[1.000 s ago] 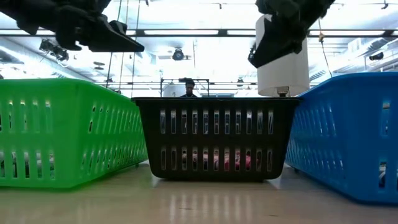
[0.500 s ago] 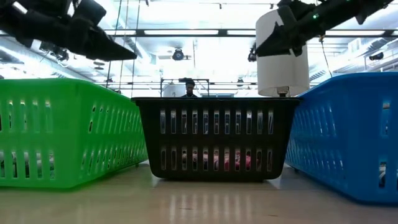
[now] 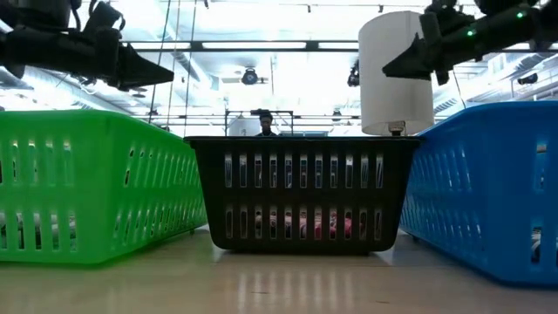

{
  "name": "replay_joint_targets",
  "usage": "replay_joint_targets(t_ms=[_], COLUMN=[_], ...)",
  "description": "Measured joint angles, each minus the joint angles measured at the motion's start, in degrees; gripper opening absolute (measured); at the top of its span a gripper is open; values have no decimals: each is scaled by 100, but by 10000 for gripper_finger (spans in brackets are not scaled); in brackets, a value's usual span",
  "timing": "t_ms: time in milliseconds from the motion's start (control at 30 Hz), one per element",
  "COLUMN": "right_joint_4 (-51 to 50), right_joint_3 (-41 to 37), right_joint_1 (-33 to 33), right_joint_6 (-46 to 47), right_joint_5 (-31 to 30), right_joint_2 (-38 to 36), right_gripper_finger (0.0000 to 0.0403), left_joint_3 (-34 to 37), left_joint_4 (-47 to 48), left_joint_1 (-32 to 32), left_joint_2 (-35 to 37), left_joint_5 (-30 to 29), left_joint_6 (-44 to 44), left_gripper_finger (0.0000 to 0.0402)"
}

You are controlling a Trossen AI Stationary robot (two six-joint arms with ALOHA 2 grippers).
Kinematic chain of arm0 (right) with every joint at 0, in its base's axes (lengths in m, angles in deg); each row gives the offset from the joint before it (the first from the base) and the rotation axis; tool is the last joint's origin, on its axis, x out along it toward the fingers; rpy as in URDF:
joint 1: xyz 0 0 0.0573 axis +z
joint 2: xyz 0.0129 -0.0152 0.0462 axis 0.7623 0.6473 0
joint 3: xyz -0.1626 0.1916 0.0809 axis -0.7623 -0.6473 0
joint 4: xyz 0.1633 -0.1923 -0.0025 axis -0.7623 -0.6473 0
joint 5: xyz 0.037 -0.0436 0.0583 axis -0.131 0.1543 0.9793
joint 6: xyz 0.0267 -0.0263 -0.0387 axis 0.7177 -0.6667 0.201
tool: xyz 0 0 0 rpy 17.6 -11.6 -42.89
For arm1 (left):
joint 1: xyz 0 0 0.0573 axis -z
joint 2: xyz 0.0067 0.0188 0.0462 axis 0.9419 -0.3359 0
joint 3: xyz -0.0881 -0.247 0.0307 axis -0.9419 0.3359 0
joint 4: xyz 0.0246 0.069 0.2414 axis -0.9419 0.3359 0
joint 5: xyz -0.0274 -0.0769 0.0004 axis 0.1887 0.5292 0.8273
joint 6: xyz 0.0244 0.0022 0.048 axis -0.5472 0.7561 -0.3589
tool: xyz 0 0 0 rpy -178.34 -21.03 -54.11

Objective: Sort crayons
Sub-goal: Return to Home Position

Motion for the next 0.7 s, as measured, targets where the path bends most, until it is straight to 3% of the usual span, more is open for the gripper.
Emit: replay_joint_targets(t_ms=[333,700], right_joint_4=[407,342], right_joint_3=[-557,-1396], right_joint_1=[-130,-130], right_joint_6=[139,381], right_joint_5=[-65,-371], right_joint_2=[-1301,-2762], right_gripper_finger=[98,98], left_joint_3=[183,325], left_joint_4=[179,1133], left_joint_1=[-117,-98], left_joint_2=[891,2035], left_joint_5=[0,1], left_joint_6=[329,773], left_gripper_finger=[117,117])
